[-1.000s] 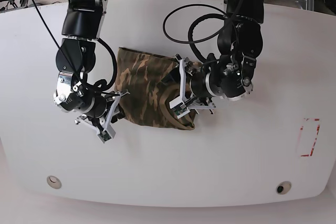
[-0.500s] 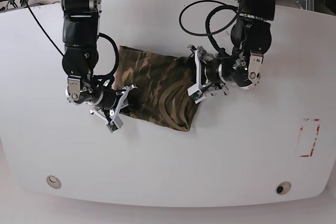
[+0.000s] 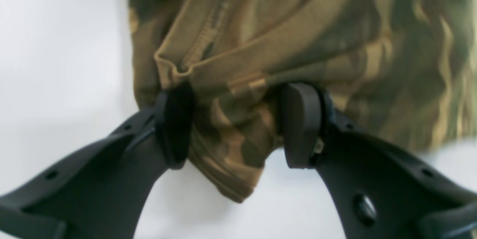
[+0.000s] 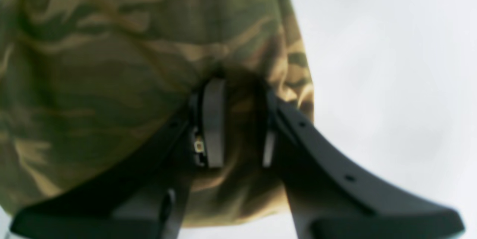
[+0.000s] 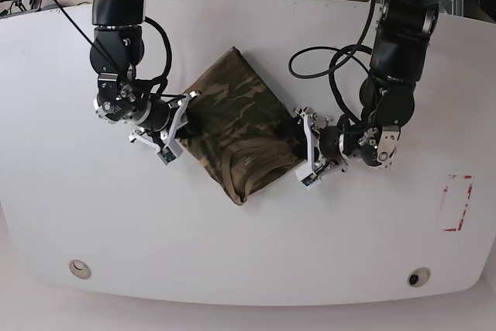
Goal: Fold the T-shirt properly
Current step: 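Press and square the folded bundle with both grippers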
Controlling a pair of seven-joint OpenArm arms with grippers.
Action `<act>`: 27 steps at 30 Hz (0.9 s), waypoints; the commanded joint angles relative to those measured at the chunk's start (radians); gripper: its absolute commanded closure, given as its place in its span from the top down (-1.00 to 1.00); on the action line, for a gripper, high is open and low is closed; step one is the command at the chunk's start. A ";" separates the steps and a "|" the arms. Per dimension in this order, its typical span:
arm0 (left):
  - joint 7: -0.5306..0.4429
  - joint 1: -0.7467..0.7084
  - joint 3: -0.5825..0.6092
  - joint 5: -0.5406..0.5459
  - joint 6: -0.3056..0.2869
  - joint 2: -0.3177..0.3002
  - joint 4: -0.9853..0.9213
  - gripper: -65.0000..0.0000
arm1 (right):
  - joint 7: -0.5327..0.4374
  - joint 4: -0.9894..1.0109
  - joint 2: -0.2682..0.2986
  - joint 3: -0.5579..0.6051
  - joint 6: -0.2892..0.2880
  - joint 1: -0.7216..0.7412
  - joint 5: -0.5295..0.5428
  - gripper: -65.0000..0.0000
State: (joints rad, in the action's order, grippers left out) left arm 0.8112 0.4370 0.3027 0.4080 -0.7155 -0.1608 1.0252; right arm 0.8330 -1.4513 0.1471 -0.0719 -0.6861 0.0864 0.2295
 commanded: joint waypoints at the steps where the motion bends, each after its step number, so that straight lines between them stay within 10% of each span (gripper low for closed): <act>1: -0.005 0.062 0.017 -0.030 0.017 -0.006 -0.042 0.08 | 0.049 -0.079 -0.039 0.004 -0.012 -0.017 -0.005 -0.60; 16: 0.147 0.199 0.042 -0.024 0.017 -0.093 0.283 0.08 | 0.167 -0.299 -0.143 -0.003 -0.012 -0.050 0.006 -0.60; 27: 0.244 -0.086 -0.013 -0.030 0.017 -0.145 0.656 0.08 | 0.194 -0.124 -0.168 0.005 -0.012 0.206 -0.003 -0.60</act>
State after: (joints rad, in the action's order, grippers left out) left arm 1.0641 0.3466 0.3073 0.3763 -0.7002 -0.2996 1.6245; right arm 1.0668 -1.6226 -0.0154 -0.0666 -0.6991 0.2440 0.2142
